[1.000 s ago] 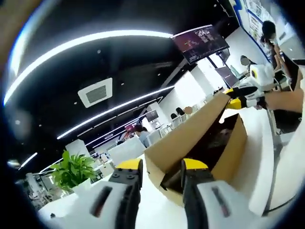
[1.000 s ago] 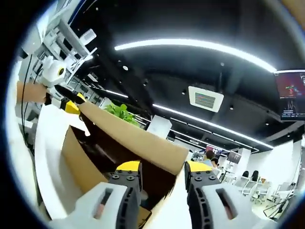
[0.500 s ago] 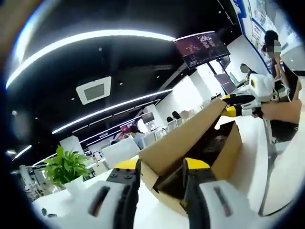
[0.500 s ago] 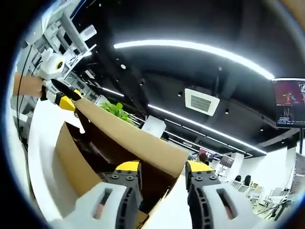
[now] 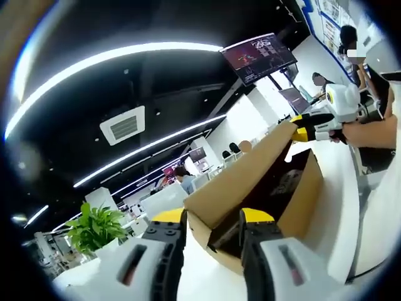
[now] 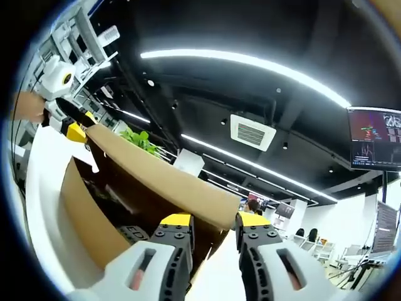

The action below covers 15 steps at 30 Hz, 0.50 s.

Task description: Operate the shoe box by opening the lid, removing the specified soft item, and placing it in the target area until the item is outside and the box remains undamaged.

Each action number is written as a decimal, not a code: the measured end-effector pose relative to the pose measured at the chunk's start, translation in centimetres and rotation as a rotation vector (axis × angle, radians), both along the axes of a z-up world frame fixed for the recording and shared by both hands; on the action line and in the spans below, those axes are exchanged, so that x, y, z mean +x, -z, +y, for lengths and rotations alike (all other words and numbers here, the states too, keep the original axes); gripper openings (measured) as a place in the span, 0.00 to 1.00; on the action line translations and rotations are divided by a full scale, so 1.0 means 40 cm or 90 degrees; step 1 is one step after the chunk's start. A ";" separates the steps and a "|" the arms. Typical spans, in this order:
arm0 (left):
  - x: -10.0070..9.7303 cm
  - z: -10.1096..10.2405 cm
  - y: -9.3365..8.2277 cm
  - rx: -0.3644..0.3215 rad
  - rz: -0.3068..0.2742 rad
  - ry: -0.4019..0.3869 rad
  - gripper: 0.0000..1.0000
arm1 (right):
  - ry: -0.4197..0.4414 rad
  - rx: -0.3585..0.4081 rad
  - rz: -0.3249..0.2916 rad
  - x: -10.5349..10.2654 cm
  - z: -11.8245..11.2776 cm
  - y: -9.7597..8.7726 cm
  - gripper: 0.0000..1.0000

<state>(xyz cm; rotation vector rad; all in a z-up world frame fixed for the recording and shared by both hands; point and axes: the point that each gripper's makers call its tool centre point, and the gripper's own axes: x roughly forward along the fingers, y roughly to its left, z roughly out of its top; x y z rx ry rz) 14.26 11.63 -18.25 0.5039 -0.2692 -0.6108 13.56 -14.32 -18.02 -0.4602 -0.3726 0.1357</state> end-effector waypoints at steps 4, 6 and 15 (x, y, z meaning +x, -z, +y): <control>0.001 0.002 -0.002 -0.006 0.005 0.003 0.34 | 0.014 -0.003 -0.003 -0.001 -0.013 -0.001 0.16; 0.000 0.001 -0.006 -0.008 0.004 0.005 0.34 | 0.010 0.019 0.000 -0.001 -0.021 0.000 0.13; -0.002 0.000 -0.017 -0.030 0.012 0.017 0.34 | -0.058 0.254 0.041 0.017 -0.045 0.008 0.04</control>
